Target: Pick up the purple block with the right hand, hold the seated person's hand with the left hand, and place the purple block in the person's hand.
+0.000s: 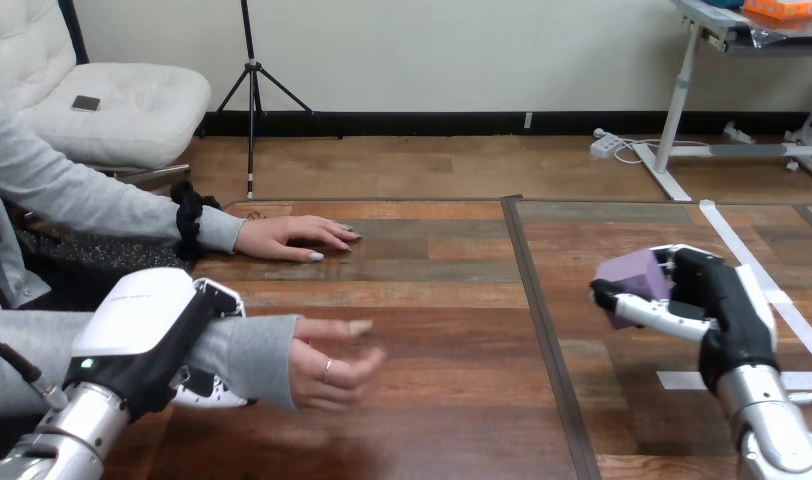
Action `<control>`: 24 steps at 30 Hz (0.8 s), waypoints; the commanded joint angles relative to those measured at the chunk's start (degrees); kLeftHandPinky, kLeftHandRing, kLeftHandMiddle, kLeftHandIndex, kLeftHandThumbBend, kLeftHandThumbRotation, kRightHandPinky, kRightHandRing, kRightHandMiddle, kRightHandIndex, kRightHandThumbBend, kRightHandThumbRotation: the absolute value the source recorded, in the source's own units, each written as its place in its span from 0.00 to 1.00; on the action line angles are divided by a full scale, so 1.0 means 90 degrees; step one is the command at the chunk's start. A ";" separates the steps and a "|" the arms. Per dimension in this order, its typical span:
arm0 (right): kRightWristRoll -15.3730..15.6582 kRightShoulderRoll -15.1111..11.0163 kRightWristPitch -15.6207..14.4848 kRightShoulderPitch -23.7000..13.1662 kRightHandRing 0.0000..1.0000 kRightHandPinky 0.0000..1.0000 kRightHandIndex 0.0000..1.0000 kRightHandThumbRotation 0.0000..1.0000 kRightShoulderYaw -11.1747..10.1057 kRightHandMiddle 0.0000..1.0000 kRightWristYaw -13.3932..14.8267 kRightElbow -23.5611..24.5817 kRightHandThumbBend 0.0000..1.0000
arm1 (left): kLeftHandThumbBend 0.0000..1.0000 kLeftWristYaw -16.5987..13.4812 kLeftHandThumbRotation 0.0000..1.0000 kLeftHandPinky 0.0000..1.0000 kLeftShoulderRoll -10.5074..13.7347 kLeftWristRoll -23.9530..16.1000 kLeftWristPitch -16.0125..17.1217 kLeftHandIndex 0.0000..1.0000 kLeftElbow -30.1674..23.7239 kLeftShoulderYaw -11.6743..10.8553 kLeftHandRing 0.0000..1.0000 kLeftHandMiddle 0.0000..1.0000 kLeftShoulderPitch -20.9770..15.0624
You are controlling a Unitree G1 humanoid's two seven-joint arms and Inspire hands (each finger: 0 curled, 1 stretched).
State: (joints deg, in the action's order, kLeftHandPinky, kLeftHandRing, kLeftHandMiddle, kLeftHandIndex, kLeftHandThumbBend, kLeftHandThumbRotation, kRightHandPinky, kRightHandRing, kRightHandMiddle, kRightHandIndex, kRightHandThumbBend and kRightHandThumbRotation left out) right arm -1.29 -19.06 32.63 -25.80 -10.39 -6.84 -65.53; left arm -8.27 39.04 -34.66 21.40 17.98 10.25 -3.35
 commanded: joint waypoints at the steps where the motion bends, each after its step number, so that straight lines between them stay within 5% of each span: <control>1: -0.0070 0.0179 0.0190 -0.0423 0.38 0.35 0.46 0.00 0.0010 0.43 0.0046 0.0458 0.76 | 0.71 -0.0194 0.00 0.18 -0.0251 0.0143 0.0265 0.30 -0.0664 -0.0233 0.23 0.29 -0.0878; 24: -0.0143 0.0681 0.0218 -0.0479 0.37 0.33 0.45 0.00 0.0038 0.42 0.0104 0.0730 0.76 | 0.70 -0.0047 0.00 0.15 -0.0576 0.0248 0.0231 0.29 -0.0634 -0.0187 0.21 0.28 -0.1308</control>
State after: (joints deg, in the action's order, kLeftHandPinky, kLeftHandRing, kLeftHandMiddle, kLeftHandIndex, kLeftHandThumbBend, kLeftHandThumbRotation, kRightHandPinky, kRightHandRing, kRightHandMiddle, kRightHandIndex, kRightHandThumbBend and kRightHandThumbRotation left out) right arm -1.53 -13.18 32.62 -25.79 -9.71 -6.69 -65.06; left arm -7.30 36.43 -34.67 21.38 17.84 10.25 -5.63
